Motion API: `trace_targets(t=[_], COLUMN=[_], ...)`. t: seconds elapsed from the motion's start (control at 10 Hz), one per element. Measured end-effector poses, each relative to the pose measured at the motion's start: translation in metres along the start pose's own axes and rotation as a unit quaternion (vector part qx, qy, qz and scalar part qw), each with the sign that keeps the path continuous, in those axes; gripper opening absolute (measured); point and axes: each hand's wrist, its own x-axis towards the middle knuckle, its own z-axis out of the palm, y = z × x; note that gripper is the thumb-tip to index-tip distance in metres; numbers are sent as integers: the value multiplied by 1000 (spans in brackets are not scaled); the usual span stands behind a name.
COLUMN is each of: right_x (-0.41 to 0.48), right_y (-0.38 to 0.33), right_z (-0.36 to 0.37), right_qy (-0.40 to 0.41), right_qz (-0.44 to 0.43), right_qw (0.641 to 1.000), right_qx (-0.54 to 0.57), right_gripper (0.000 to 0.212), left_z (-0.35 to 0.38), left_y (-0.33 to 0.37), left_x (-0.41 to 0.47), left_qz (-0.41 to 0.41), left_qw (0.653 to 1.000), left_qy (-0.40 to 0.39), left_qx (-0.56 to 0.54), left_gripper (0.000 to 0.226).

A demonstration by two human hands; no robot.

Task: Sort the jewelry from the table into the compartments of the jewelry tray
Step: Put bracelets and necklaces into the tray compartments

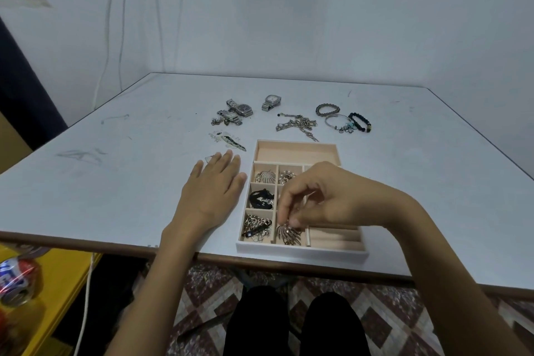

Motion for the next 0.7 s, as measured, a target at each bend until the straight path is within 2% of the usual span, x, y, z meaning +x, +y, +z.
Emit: trace_targets(t=[0.4,0.7], right_x=[-4,-3], right_y=[-2,-3], right_z=[1,1], right_qy=[-17,25], right_qz=[19,14], right_qw=[1000,999], right_qx=[-15,-24], right_gripper=[23,20], left_z=[1,0], left_y=[-2,-1], left_x=[-1,-1], left_qz=[2,2], left_qw=[1000,1000], left_qy=[8,4], left_qx=[-18,-19], left_gripper=[53,53])
